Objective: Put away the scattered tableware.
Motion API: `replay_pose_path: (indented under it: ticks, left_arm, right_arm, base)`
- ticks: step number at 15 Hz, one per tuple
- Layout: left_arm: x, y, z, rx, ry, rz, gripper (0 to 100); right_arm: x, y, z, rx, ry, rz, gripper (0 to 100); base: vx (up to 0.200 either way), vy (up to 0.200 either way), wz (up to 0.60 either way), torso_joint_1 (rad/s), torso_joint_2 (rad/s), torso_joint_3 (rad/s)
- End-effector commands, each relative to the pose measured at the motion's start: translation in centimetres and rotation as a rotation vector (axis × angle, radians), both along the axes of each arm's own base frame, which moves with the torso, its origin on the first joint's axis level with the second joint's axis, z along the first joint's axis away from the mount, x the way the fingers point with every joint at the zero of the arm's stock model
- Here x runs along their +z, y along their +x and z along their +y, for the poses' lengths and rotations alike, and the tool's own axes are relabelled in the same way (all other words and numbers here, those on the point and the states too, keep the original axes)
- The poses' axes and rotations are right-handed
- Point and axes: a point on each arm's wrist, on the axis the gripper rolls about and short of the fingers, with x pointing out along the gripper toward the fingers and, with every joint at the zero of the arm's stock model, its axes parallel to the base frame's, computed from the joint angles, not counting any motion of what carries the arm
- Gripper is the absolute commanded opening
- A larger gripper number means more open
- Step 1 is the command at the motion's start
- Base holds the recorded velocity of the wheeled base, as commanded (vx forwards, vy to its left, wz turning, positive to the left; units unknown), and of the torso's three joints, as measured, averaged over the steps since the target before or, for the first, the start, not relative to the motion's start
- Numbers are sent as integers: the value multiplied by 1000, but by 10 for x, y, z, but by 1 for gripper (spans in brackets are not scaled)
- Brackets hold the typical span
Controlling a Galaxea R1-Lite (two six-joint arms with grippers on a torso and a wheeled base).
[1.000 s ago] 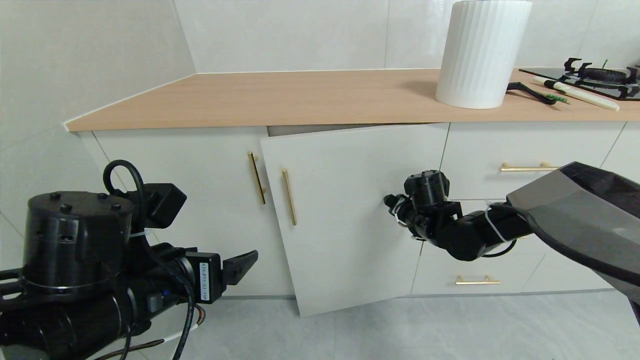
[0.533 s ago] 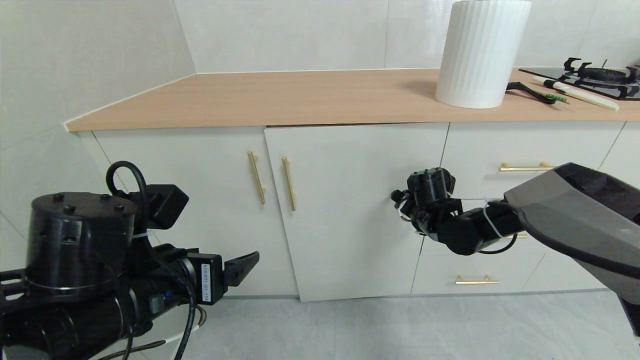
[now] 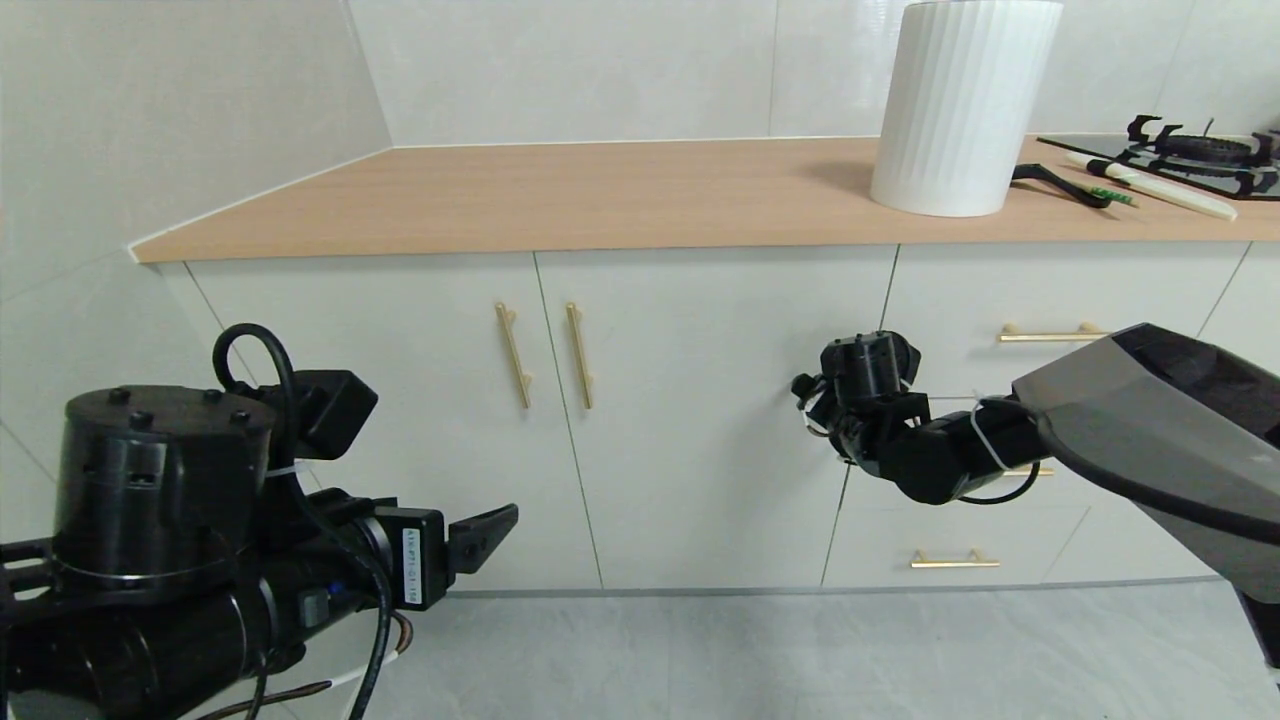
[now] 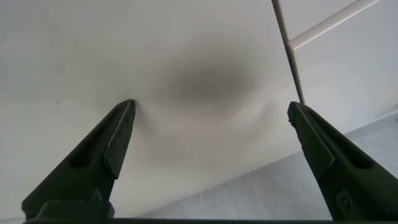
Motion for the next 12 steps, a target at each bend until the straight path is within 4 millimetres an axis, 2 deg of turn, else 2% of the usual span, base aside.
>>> replay_pose_path:
  ticks: [1,5,8,12]
  left_arm:
    - [0,1,0,1,0,0,100]
    - [0,0,0,1,-1,-1,100]
    - [2,-1,1,1,-5,-8,100]
    - [20,-18,14,10,-57,-89,100]
  right_arm:
    - [1,0,0,1,0,-1,100]
    - [1,1,-3,-6,0,0,100]
    - [15,-7,-8,-7,1,-8,100]
    - [68,-63,-34,15,-21,-36,100]
  base:
    - [0,0,0,0,0,0]
    - [0,0,0,0,0,0]
    - [0,0,0,0,0,0]
    - [0,0,0,0,0,0]
